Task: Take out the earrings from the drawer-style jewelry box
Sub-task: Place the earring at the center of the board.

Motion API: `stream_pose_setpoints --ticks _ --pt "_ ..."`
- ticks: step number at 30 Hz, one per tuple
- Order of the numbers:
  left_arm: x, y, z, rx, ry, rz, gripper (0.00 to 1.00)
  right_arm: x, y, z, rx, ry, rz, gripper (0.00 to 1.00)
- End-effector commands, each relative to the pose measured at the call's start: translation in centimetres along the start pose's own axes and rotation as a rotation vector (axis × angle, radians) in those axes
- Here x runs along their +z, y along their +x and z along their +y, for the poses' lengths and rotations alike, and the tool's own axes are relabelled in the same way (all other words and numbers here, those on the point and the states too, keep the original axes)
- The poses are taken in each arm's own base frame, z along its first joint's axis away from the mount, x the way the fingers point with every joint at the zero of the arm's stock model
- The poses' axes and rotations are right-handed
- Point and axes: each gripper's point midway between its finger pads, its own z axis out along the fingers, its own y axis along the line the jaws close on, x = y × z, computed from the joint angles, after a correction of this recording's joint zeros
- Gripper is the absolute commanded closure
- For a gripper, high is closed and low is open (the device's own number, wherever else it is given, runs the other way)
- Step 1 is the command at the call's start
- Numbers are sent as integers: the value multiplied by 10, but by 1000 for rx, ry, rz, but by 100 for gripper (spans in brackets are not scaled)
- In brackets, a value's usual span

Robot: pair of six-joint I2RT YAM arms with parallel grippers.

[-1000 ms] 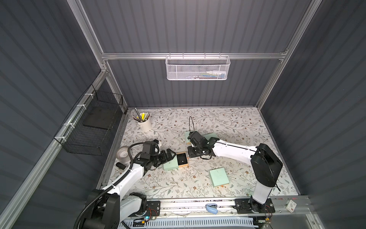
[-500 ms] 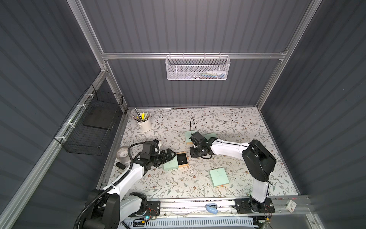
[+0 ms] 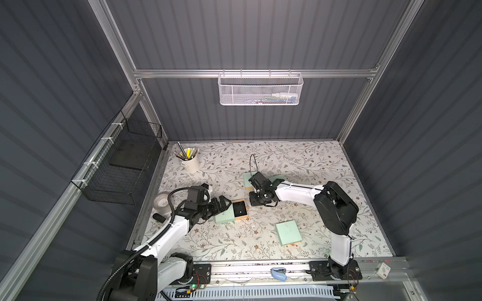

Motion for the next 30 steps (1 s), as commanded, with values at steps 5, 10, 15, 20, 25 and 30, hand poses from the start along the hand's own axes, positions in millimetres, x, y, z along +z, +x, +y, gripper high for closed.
stream_pose_setpoints --ticks 5,10,15,20,25,30 --pt "1 20 22 -33 -77 52 0 1 -5 3 -6 -12 5 81" --pt "1 20 23 -32 -77 54 0 -7 -8 5 -8 -21 -15 81" --pt "2 20 23 -34 -79 56 0 -28 -12 11 -34 -22 -66 81" --pt "2 20 23 -35 -78 57 0 -59 -9 35 -118 -25 -118 79" --pt "1 20 22 -34 -75 54 0 -71 16 65 -210 -53 -86 78" --pt "0 21 23 -33 -77 53 0 -64 39 86 -254 -89 -27 76"
